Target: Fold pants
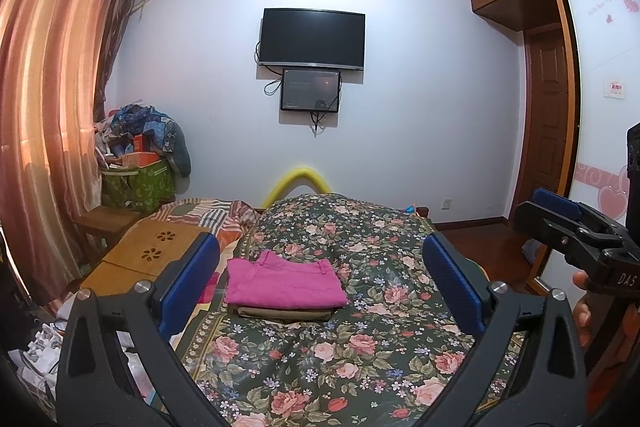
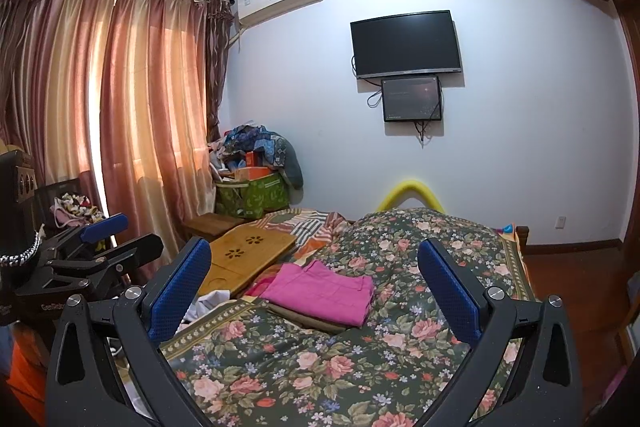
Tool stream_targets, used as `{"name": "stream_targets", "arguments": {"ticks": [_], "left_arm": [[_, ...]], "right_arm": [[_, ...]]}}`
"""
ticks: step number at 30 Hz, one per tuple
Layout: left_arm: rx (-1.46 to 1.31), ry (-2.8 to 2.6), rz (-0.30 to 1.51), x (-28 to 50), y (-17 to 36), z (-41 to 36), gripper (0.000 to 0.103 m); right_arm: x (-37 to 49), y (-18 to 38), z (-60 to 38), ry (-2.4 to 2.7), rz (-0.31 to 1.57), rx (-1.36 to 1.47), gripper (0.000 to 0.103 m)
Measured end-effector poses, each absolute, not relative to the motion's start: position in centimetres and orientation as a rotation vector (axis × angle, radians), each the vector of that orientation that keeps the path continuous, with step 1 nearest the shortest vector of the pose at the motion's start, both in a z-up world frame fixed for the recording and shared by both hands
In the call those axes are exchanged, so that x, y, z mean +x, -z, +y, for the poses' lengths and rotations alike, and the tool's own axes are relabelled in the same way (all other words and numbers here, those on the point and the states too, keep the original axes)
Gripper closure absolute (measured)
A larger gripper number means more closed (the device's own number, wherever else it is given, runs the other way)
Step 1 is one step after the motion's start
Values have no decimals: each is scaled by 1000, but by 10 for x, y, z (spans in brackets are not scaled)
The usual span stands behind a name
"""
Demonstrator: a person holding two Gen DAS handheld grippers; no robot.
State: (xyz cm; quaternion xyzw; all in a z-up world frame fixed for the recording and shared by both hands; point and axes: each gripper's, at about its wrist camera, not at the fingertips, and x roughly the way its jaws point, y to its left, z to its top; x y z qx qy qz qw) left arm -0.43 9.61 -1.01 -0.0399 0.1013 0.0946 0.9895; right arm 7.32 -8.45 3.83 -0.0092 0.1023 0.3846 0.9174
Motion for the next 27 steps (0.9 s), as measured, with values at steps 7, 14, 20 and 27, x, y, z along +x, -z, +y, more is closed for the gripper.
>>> {"name": "stream_targets", "arguments": {"ticks": [7, 14, 20, 27], "left_arm": [[-103, -152, 222, -2, 11, 98, 0], [-90, -152, 225, -2, 11, 95, 0], [-81, -165, 211, -3, 10, 92, 0], [-84, -176, 207, -4, 10, 92, 0]], "right_arm": [[73, -39, -84, -790, 213, -19, 0], [73, -39, -83, -785, 214, -21, 0], [73, -40, -82, -788, 215, -21, 0], [73, -39, -81, -788, 215, -20, 0]]}}
